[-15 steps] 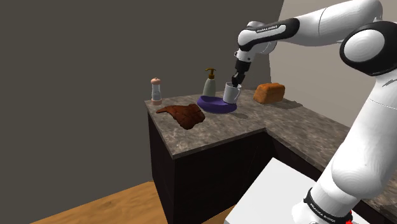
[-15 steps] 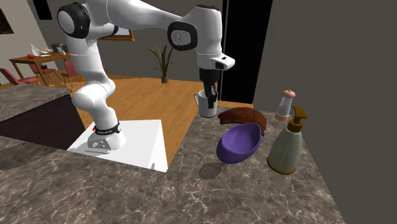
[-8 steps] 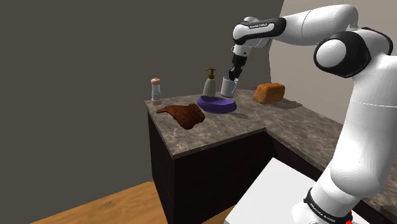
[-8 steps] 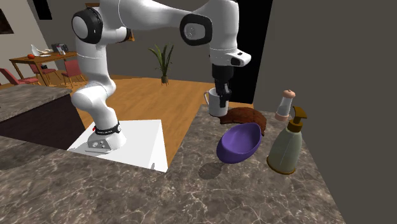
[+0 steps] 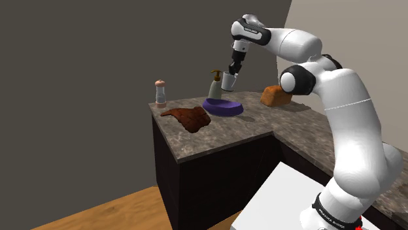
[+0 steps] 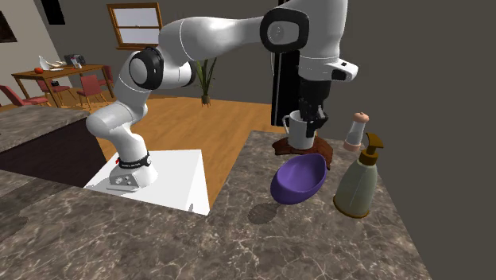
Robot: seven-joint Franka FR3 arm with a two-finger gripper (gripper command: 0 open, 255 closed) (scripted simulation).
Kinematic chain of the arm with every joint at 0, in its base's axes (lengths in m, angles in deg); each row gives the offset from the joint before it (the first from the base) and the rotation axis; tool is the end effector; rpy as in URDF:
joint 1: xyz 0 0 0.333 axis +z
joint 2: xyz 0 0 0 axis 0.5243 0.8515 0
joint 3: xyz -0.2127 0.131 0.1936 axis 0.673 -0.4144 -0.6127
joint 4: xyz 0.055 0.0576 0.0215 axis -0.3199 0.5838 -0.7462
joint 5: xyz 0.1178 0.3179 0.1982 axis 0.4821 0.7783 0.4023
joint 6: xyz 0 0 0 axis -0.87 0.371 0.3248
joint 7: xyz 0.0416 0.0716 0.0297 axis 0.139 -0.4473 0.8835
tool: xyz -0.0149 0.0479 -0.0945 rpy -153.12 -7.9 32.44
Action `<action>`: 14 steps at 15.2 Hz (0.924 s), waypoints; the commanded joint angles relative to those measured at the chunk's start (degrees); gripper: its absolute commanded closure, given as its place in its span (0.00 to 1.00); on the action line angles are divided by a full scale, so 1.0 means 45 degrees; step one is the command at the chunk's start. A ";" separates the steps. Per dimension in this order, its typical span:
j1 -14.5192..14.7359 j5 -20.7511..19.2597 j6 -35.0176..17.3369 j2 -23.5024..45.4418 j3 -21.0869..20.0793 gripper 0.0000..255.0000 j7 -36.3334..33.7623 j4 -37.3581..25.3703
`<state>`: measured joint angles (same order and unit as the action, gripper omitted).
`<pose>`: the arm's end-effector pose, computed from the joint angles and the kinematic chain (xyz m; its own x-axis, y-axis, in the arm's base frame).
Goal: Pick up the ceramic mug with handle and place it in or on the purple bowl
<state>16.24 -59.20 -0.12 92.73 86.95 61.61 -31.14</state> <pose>0.6767 -0.2783 0.5377 0.9912 0.1070 0.0780 0.1123 -0.9914 -0.0671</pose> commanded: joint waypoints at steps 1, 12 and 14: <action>0.0007 0.0017 -0.0199 0.0109 -0.0015 1.00 0.0043 0.0089; 0.0574 -0.0099 -0.2712 -0.0803 0.0095 1.00 0.0435 0.3587; 0.0631 -0.0094 -0.3082 -0.0851 0.0096 1.00 0.0490 0.4015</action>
<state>18.93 -59.64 -13.05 88.99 87.39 63.70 -14.08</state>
